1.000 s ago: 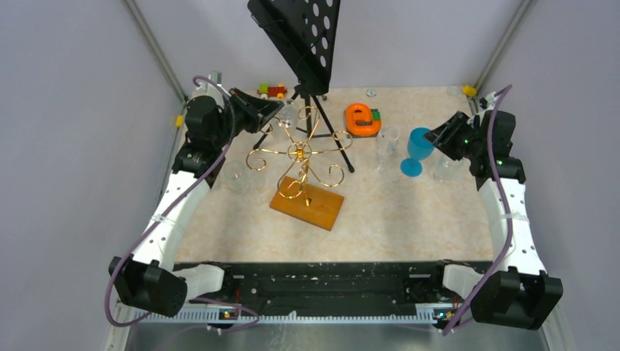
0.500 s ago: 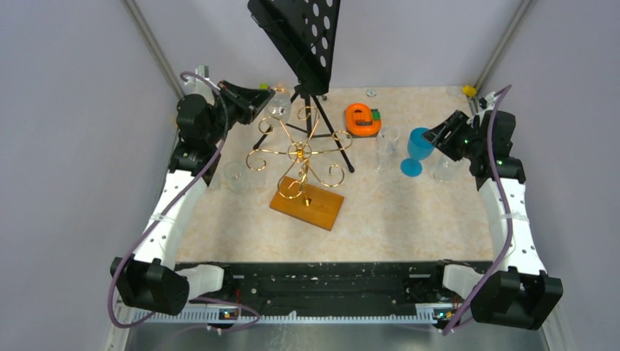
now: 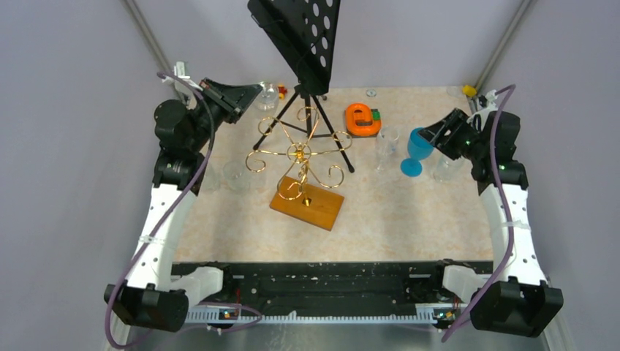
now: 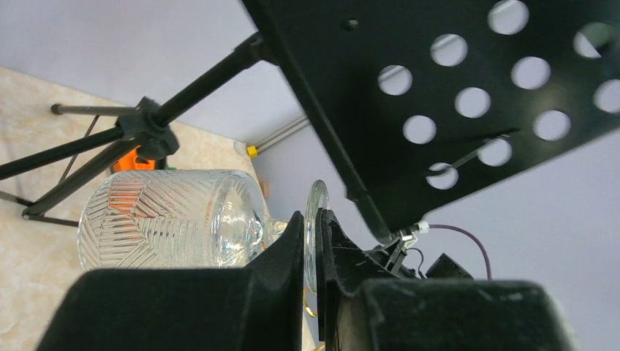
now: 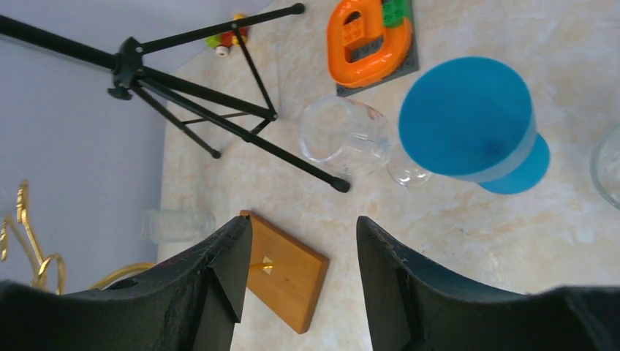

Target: Take the wine glass off the wine glass rack

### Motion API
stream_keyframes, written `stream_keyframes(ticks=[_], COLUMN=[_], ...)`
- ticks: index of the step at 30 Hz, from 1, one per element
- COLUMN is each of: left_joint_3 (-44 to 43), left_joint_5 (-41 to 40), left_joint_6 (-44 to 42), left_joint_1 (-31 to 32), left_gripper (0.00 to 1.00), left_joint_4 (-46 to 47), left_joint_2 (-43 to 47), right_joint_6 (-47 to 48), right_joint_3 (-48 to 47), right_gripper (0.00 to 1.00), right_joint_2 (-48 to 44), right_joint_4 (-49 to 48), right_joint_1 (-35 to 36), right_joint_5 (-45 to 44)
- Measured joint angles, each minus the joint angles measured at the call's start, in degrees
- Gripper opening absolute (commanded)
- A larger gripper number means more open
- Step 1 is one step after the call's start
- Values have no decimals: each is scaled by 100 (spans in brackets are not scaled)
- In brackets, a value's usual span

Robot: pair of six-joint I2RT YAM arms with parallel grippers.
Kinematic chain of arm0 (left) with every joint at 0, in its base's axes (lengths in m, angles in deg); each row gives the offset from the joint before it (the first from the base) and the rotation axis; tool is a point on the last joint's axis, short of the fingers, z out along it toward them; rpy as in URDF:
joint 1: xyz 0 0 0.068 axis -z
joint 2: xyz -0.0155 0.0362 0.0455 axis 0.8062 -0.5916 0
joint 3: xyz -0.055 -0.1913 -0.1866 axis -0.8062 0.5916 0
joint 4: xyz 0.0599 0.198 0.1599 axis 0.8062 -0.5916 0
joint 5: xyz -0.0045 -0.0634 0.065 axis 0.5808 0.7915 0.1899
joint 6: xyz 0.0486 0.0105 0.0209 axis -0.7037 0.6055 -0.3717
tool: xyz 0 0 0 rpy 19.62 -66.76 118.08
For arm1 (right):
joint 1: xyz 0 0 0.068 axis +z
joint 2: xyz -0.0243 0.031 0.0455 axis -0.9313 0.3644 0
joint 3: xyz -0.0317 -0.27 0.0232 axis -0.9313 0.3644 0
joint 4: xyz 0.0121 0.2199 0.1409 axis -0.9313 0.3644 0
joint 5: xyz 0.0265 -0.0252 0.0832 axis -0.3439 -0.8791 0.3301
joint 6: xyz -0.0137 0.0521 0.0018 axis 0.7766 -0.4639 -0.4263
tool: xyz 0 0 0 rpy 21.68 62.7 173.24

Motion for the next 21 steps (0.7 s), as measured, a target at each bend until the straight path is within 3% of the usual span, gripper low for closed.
stream_keyframes(ticks=[6,12,15,21], left_joint_3=[-162,-181,-181,-160], left_joint_5=[162,345,468,815], left_joint_6=[-37,129,332,1067], left_joint_1=[0,0,0,0], left_gripper=[0,0,0,0], left_joint_4=[-192,-319,-308,59], left_joint_2=[601,1056,1104,1132], right_joint_6=[-280,-960,-1268,-1843], right_joint_3=[256,772,911,935], right_gripper=[62,70,72,75], right_joint_2=[-258,-605,-754,-828], right_joint_4=[-570,-1770,-2402,-3947], right_joint_1=[2,164,680,2411], right_joint_5=[743,1491,1569,1412])
